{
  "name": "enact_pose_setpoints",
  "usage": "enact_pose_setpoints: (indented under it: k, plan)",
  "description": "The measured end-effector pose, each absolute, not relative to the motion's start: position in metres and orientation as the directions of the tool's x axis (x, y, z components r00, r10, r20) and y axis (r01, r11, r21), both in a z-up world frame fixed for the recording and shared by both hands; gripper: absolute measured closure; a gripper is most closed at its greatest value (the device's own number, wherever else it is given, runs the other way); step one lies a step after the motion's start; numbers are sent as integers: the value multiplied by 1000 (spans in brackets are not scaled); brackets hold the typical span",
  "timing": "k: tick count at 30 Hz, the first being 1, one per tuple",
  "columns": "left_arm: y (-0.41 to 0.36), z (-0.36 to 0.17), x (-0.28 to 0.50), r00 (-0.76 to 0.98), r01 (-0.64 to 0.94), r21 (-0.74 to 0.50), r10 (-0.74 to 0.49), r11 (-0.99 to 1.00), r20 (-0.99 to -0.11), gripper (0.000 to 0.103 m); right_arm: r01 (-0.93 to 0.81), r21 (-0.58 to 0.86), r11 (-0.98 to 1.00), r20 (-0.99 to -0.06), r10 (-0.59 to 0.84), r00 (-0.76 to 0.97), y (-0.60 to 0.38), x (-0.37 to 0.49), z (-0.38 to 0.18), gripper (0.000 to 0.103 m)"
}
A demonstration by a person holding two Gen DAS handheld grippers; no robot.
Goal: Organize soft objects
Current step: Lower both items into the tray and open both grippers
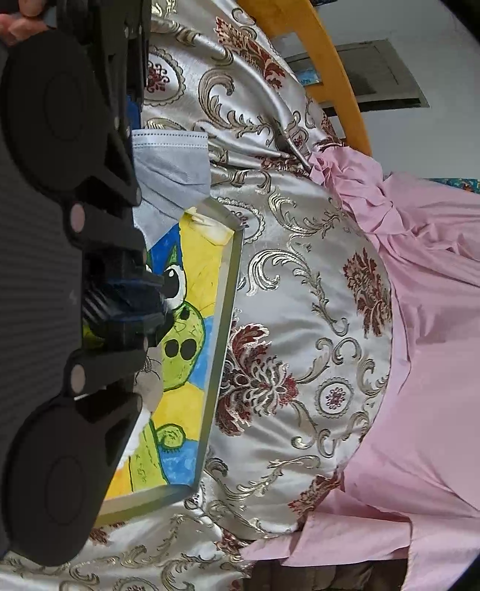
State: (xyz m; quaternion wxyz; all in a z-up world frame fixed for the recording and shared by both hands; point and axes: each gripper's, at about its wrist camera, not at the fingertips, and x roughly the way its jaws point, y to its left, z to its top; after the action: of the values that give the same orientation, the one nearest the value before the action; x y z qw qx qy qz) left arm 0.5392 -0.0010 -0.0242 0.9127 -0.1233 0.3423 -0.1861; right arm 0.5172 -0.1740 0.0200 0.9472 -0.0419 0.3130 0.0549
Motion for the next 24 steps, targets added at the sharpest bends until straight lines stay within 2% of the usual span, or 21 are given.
enact_pose_setpoints:
  k: [3, 5, 7, 10, 17, 19, 21, 24]
  plan:
    - [0, -16, 534, 695, 243, -343, -410, 907, -591, 50, -128, -48, 991, -587, 75, 806, -176, 511, 32, 62]
    - [0, -7, 528, 699, 248, -332, -405, 910, -590, 46, -128, -53, 990, -581, 74, 811, -178, 506, 40, 53]
    - [2, 2, 520, 707, 258, -317, -402, 913, -582, 41, -126, -54, 991, -569, 73, 819, -180, 498, 50, 40]
    - [9, 19, 503, 728, 252, -311, -392, 916, -563, 38, -121, -46, 992, -548, 76, 833, -184, 484, 67, 29]
    - [28, 63, 453, 791, 224, -361, -385, 905, -476, 27, -119, -20, 993, -479, 94, 873, -195, 443, 113, 15]
    - [33, 76, 435, 805, 233, -370, -392, 899, -446, 25, -114, -12, 993, -449, 96, 889, -195, 427, 125, 8]
    - [37, 90, 412, 827, 239, -374, -390, 896, -406, 13, -108, 3, 994, -405, 100, 909, -196, 404, 137, 3]
    - [41, 106, 378, 853, 250, -372, -386, 894, -353, 8, -109, 7, 994, -347, 104, 932, -194, 367, 154, 0]
